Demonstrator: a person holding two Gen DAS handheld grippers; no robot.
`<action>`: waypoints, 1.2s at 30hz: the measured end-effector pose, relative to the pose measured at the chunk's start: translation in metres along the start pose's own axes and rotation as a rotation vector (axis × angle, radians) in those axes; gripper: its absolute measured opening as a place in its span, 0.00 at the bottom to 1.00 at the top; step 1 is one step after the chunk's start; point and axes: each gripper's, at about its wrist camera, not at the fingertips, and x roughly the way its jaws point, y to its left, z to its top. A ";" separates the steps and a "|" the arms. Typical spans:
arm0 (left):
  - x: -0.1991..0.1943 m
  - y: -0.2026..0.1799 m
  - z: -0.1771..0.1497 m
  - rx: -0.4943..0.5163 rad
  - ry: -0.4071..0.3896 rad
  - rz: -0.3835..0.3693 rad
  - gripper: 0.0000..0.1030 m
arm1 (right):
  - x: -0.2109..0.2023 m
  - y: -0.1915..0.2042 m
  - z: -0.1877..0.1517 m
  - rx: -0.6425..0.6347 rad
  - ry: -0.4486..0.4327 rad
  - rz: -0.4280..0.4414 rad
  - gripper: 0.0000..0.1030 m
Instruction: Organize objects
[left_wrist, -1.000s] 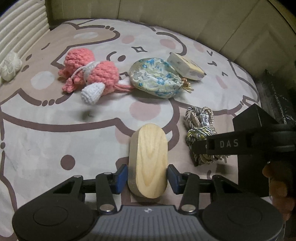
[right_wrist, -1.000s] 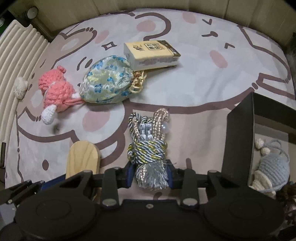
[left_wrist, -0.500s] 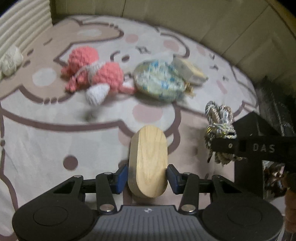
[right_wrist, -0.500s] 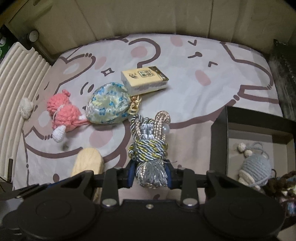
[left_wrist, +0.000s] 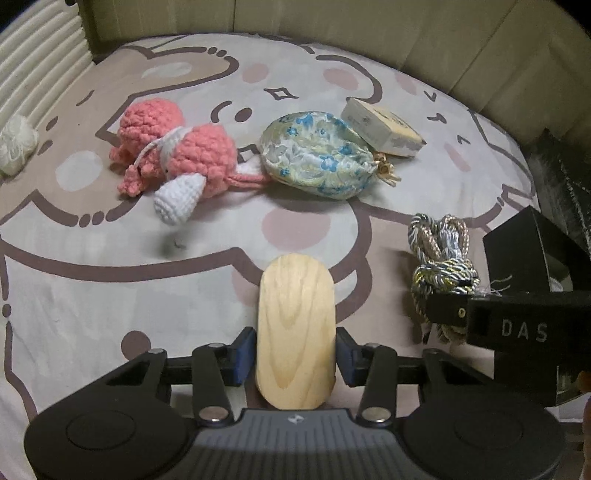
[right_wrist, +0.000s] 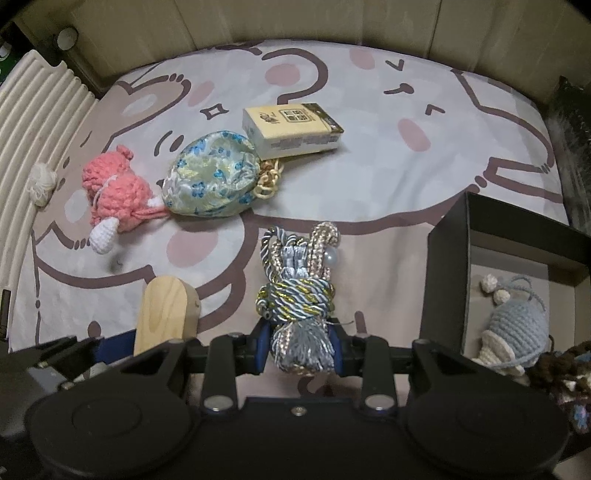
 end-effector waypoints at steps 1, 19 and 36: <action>-0.001 0.000 0.001 -0.002 -0.004 -0.005 0.45 | 0.000 0.000 0.000 -0.001 -0.001 0.000 0.32; -0.074 -0.004 0.032 -0.054 -0.191 -0.110 0.45 | -0.073 -0.005 -0.002 0.040 -0.214 0.007 0.32; -0.125 -0.055 0.034 0.049 -0.293 -0.200 0.45 | -0.150 -0.041 -0.030 0.101 -0.378 -0.054 0.32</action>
